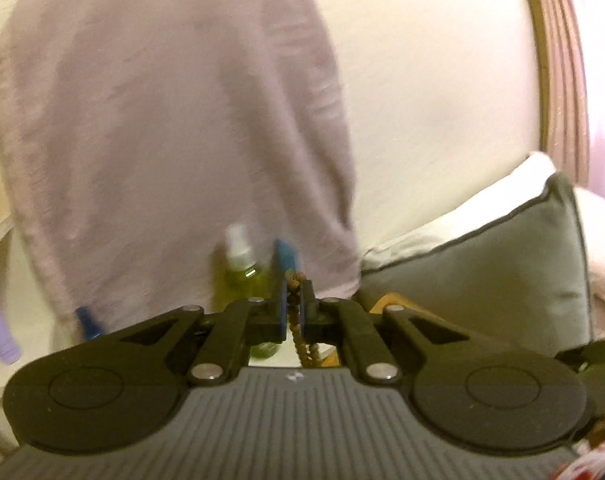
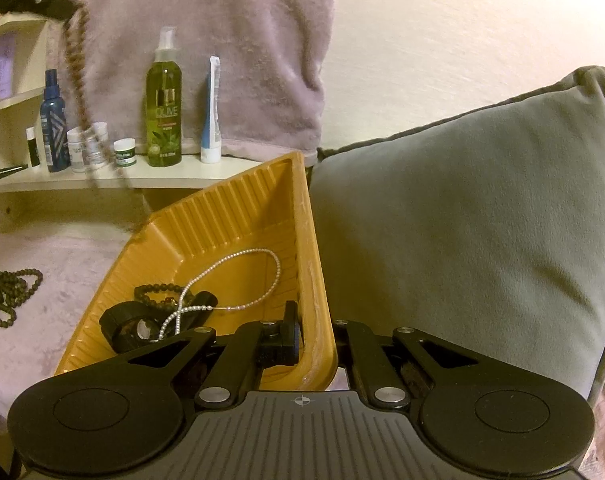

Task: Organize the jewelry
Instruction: 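Lift the bead necklace over the tray and release it with the left gripper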

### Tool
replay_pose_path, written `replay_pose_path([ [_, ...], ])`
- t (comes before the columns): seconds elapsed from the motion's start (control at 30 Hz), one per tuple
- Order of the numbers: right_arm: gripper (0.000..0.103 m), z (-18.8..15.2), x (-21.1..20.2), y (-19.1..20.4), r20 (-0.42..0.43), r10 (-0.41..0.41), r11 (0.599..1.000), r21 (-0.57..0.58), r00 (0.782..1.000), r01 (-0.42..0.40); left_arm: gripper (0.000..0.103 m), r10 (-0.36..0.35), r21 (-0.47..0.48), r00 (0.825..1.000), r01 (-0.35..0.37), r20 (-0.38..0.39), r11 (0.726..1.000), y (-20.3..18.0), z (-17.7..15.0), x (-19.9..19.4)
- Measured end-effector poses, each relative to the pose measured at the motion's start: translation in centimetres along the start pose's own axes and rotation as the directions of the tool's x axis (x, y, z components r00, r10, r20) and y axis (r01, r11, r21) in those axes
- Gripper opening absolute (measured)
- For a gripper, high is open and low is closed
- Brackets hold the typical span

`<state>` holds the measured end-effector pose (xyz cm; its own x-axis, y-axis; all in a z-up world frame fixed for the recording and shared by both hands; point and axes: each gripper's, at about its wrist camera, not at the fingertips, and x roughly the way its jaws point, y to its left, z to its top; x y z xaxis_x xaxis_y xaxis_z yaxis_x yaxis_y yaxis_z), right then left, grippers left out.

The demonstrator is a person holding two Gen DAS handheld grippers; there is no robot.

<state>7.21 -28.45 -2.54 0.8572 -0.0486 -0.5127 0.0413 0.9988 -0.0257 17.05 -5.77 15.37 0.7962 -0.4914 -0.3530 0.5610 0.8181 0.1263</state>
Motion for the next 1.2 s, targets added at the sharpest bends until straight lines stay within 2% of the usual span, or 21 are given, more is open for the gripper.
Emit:
replay_pose_path([
  [0.13, 0.005, 0.0, 0.0, -0.1, 0.000, 0.003, 1.000, 0.003, 1.000, -0.003, 0.005, -0.046, -0.004, 0.999, 0.046, -0.007, 0.999, -2.4, 0.4, 2.0],
  [0.3, 0.005, 0.0, 0.2, -0.2, -0.003, 0.005, 1.000, 0.008, 1.000, -0.005, 0.005, -0.096, -0.023, 0.991, 0.094, -0.092, 0.995, -5.1, -1.3, 5.6],
  [0.6, 0.005, -0.1, 0.3, -0.3, -0.007, 0.007, 1.000, 0.016, 1.000, -0.007, 0.005, -0.130, -0.090, 0.959, 0.110, -0.252, 0.990, -7.1, -6.7, 9.3],
  [0.83, 0.005, 0.0, 0.4, -0.4, -0.008, 0.007, 1.000, 0.019, 1.000, -0.007, 0.008, -0.139, -0.116, 0.942, 0.108, -0.305, 0.987, -7.0, -8.7, 10.2],
  [0.93, 0.005, 0.0, 0.4, -0.4, -0.008, 0.007, 1.000, 0.016, 1.000, -0.007, 0.024, -0.137, -0.130, 0.944, 0.102, -0.301, 0.986, -6.7, -9.0, 9.9],
  [1.2, 0.005, 0.0, 0.4, -0.4, -0.007, 0.006, 1.000, 0.014, 1.000, -0.006, 0.024, -0.075, -0.151, 0.956, 0.033, -0.282, 0.988, -5.0, -9.6, 7.6],
])
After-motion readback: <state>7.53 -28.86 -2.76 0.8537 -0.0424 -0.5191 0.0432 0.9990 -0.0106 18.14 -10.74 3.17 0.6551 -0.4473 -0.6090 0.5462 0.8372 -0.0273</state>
